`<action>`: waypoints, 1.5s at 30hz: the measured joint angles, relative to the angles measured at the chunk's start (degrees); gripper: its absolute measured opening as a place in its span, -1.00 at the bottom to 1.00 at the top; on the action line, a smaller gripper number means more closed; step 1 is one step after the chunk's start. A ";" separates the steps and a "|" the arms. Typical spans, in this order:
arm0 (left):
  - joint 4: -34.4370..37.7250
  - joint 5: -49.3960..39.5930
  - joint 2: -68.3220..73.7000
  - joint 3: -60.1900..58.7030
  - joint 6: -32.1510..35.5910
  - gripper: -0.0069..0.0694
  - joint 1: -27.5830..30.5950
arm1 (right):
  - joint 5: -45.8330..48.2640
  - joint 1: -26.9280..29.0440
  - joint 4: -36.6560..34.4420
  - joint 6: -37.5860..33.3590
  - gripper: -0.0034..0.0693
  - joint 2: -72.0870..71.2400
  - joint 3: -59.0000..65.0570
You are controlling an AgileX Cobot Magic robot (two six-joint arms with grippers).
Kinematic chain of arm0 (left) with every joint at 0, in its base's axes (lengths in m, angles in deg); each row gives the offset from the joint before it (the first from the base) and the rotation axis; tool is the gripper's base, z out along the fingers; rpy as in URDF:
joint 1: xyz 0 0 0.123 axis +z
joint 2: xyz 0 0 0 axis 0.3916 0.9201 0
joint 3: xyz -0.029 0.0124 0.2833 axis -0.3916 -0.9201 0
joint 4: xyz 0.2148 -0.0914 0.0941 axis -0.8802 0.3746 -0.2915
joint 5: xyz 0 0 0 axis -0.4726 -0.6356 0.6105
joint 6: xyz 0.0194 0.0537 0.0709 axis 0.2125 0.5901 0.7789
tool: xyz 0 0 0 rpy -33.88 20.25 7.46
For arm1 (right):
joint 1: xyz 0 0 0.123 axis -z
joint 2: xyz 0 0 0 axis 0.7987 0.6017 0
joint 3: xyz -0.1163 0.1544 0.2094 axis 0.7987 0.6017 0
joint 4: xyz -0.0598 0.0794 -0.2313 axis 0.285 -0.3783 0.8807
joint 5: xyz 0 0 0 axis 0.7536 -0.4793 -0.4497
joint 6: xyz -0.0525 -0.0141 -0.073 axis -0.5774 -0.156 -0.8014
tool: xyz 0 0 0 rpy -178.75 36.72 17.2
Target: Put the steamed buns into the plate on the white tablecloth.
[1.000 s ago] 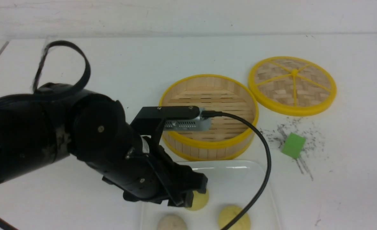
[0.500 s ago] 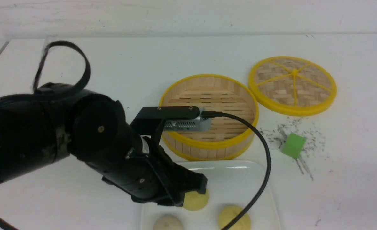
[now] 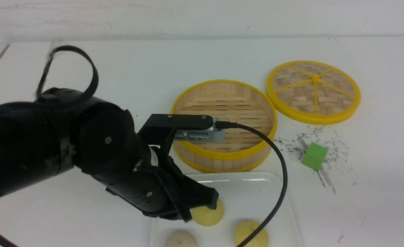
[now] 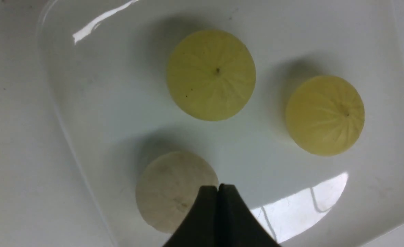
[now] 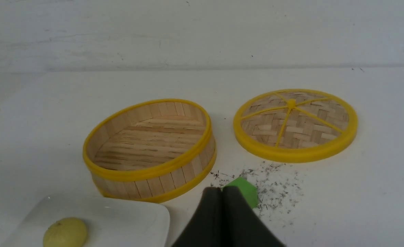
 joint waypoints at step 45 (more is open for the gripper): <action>-16.62 4.98 -11.81 0.00 0.00 -0.81 -0.05 | -7.50 26.43 -7.17 0.06 -0.86 -5.63 24.05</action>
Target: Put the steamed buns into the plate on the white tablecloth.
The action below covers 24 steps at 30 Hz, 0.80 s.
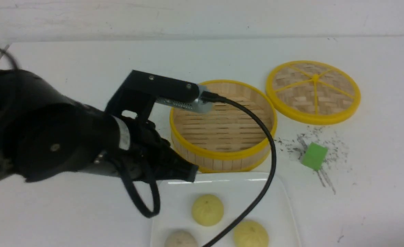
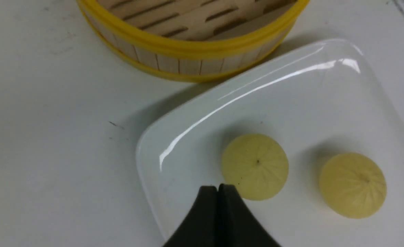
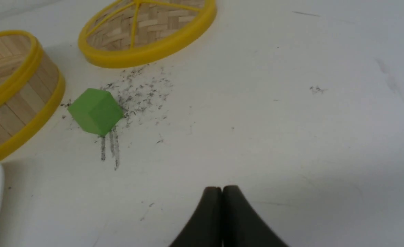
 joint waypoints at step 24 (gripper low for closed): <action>-8.90 -21.68 -35.70 -10.76 -8.46 -0.79 0.00 | -0.34 0.70 0.56 -4.43 -0.79 0.00 0.02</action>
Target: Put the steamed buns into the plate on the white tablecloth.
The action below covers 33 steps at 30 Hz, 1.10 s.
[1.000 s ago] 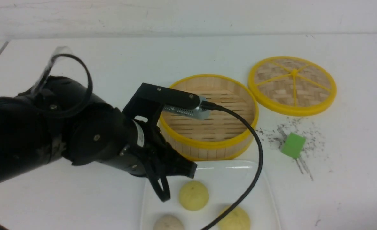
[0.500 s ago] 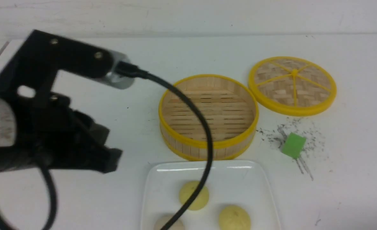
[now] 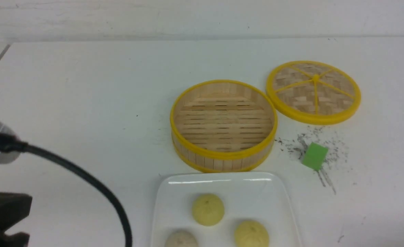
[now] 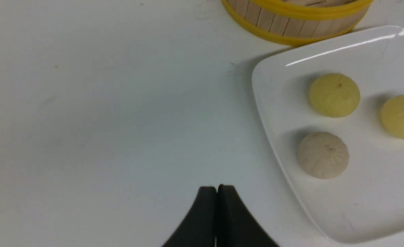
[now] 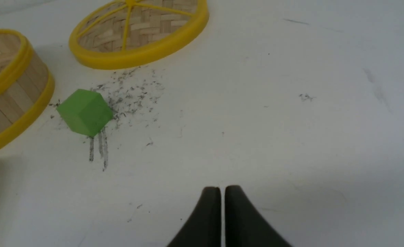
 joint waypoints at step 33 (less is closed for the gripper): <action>-7.73 35.60 -14.59 -26.98 -30.62 -0.73 0.00 | -0.41 0.00 0.55 -8.92 -0.67 0.00 0.11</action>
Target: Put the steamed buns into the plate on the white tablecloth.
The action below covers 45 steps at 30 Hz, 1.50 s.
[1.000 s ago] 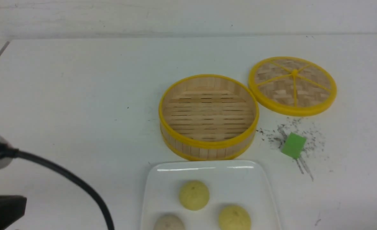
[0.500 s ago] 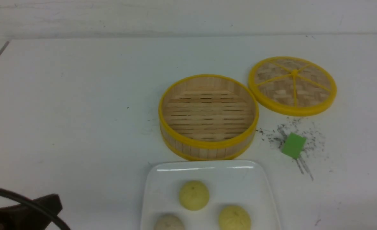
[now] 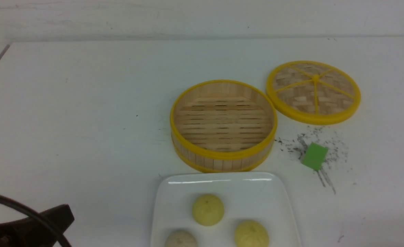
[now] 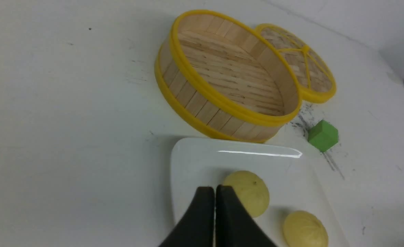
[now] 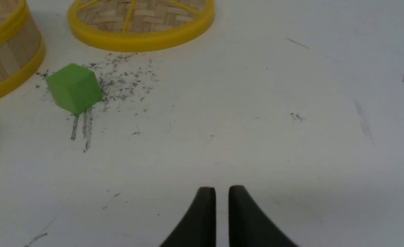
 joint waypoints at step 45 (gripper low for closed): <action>22.04 0.29 -20.23 -17.98 41.69 -0.64 39.93 | 0.00 0.00 0.06 0.00 -0.57 0.00 0.00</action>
